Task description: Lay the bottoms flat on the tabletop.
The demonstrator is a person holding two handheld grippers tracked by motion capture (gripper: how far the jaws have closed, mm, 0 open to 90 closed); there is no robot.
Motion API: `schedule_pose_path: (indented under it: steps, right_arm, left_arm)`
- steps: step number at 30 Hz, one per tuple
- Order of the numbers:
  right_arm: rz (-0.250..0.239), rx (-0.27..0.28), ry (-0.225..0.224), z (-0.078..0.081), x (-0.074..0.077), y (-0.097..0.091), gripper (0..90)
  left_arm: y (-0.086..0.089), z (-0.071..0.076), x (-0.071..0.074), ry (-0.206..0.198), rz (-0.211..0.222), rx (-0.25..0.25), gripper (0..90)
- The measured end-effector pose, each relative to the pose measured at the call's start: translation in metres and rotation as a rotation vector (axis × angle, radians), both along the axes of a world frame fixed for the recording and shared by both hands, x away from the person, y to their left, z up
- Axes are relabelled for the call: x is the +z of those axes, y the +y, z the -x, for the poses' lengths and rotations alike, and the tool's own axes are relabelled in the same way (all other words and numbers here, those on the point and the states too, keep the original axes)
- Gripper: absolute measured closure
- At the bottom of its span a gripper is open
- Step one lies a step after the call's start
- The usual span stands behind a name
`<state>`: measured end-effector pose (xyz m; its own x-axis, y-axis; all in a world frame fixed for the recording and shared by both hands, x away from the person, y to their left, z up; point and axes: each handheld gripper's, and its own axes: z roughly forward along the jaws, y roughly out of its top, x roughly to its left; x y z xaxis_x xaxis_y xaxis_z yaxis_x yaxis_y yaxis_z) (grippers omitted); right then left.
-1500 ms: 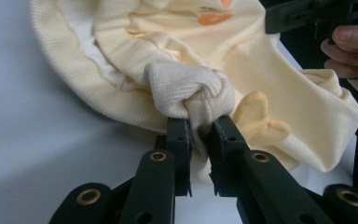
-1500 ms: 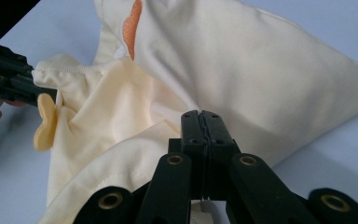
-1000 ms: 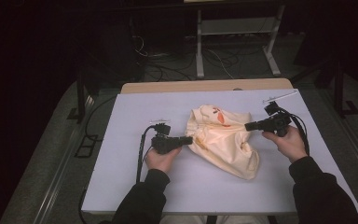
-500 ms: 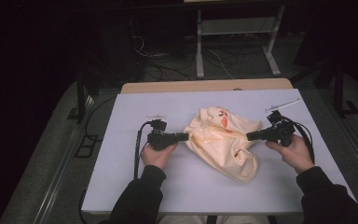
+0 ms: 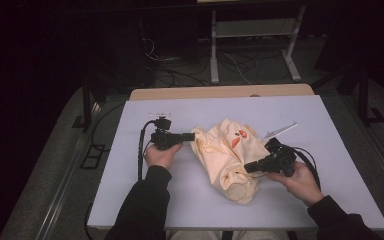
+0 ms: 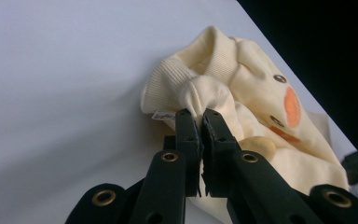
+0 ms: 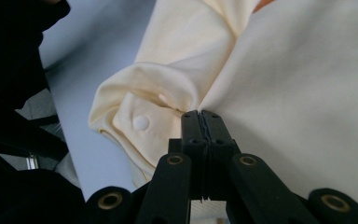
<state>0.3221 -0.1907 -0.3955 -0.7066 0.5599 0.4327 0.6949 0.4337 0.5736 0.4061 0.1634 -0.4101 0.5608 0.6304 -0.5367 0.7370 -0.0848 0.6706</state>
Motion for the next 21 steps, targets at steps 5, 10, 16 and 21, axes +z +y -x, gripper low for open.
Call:
schedule_pose_path:
  steps: [5,10,16,21]
  right_arm:
    - [-0.031,0.027,0.005,0.005,0.002,0.01,87.6]
    - [-0.05,0.074,0.015,0.012,0.002,0.026,87.1]
    - [-0.036,0.082,0.024,0.012,-0.002,0.03,86.8]
    - [-0.035,0.074,0.026,0.009,-0.004,0.028,79.9]
  left_arm:
    - [0.005,-0.003,0.004,-0.002,0.0,0.01,84.9]
    - [0.009,-0.004,0.013,-0.022,-0.008,0.009,84.9]
    - [0.006,-0.003,0.009,-0.028,-0.072,-0.01,84.8]
    - [0.007,-0.002,0.004,-0.019,-0.062,-0.008,83.6]
